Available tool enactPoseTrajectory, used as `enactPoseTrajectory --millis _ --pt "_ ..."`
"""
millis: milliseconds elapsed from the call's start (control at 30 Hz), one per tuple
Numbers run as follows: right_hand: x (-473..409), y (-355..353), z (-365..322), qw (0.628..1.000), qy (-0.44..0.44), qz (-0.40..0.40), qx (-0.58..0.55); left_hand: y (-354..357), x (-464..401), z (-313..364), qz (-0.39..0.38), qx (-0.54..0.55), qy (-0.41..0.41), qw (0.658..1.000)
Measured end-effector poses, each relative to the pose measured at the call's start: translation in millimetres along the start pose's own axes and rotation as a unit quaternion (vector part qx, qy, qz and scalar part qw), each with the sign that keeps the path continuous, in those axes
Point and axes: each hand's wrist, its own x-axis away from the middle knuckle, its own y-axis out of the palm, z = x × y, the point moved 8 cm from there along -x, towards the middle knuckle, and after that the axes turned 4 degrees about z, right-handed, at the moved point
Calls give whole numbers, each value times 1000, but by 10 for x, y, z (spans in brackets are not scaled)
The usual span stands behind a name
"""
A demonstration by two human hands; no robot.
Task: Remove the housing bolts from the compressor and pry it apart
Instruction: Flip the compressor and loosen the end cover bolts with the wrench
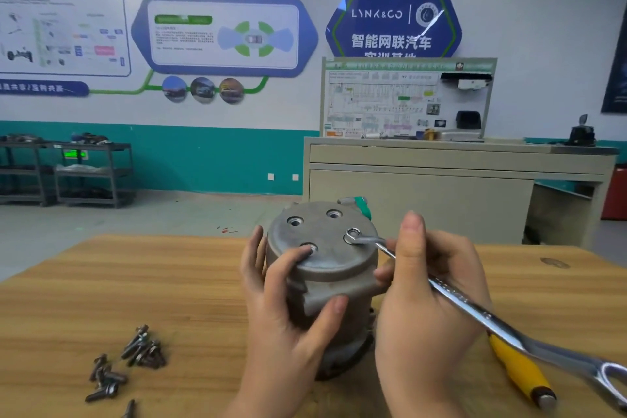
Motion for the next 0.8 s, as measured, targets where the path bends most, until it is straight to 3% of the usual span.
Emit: enactPoseTrajectory --millis 133,200,300,400,500,567,667,800 --pt "47 73 -127 989 -127 7 77 10 18 -38 -5 -3 -4 1000" --pt "74 107 -130 988 -128 14 87 -18 9 -58 -10 8 -15 1000" --pt "7 13 27 999 -19 22 42 -68 -38 -48 -21 36 -15 999" --pt "-169 -15 300 985 163 -11 -58 -87 -86 -105 -42 96 -74 992" --pt "-255 170 673 889 423 -75 -157 -79 -121 -147 -67 124 -123 982" --pt "-247 320 762 820 531 -153 -150 -55 -132 -149 -83 144 -138 976" --pt "-292 440 799 780 573 -228 -103 -14 -112 -132 -101 153 -125 975" --pt "-404 545 763 779 567 -238 -125 -37 -93 -140 -87 138 -95 982"
